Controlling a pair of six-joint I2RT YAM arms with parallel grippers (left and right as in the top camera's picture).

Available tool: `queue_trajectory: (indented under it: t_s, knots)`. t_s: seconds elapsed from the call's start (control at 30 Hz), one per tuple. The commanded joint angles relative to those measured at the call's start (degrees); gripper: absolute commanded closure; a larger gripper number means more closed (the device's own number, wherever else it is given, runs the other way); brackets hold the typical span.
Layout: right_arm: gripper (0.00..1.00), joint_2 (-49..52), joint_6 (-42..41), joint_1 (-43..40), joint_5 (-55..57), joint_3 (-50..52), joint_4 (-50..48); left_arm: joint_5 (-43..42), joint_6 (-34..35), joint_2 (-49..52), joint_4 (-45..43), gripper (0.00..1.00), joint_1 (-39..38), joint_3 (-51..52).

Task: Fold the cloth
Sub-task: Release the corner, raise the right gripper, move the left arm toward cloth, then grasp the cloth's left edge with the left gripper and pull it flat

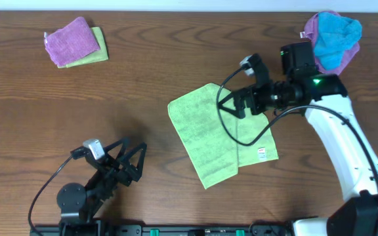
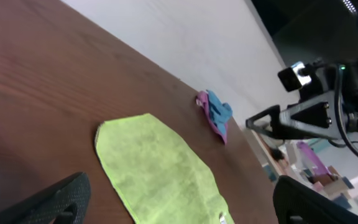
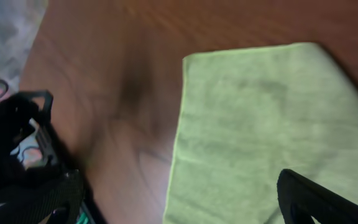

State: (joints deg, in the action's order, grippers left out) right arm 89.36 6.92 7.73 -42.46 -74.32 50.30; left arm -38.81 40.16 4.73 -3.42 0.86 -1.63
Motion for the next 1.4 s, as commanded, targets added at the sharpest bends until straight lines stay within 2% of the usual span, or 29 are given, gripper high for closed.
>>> queue_trajectory:
  t_s: [0.0, 0.17, 0.3, 0.4, 0.53, 0.73, 0.8, 0.87, 0.97, 1.07, 1.37]
  knots:
    - [0.01, -0.9, 0.5, -1.9, -1.3, -1.0, -0.5, -0.7, 0.8, 5.4, -3.1, 0.05, -1.7, 0.3]
    - [0.01, -0.9, 0.5, -2.9, -1.2, -1.0, -1.3, -1.5, -0.1, 23.4, -13.3, 0.05, -4.7, -3.4]
    - [0.01, -0.9, 0.5, -2.9, -1.0, -1.0, -1.7, -4.1, -6.7, 42.8, -13.3, 0.09, -6.7, -12.5]
    - [0.01, -0.9, 0.5, -2.9, -1.0, -1.0, -1.7, -7.1, -11.5, 54.4, -13.2, 0.12, -7.3, -19.3]
    - [0.01, -0.9, 0.5, -2.9, -1.0, -1.0, -1.6, -8.8, -17.1, 67.3, -10.3, 0.12, -7.3, -27.7]
    - [0.01, -0.9, 0.5, -2.9, 1.1, -1.0, -1.7, -5.9, -26.7, 80.2, 0.5, 0.13, -7.4, -38.9]
    - [0.01, -0.9, 0.5, -2.9, 2.0, -1.0, -1.7, -2.7, -31.6, 83.9, 6.1, 0.13, -8.3, -44.1]
    - [0.01, -0.9, 0.5, -2.9, 3.4, -1.0, -1.9, 4.8, -36.2, 87.0, 12.3, 0.12, -10.2, -50.1]
    - [0.01, -0.9, 0.5, -3.0, 3.7, -1.0, -2.6, 9.8, -39.8, 89.2, 15.3, 0.12, -12.0, -54.1]
    - [0.01, -0.9, 0.5, -3.0, 3.7, -1.0, -3.8, 13.1, -41.3, 92.1, 16.8, 0.12, -13.4, -57.0]
    - [0.01, -0.9, 0.5, -3.0, 3.7, -1.0, -5.2, 13.4, -41.4, 99.4, 17.1, 0.13, -13.7, -59.6]
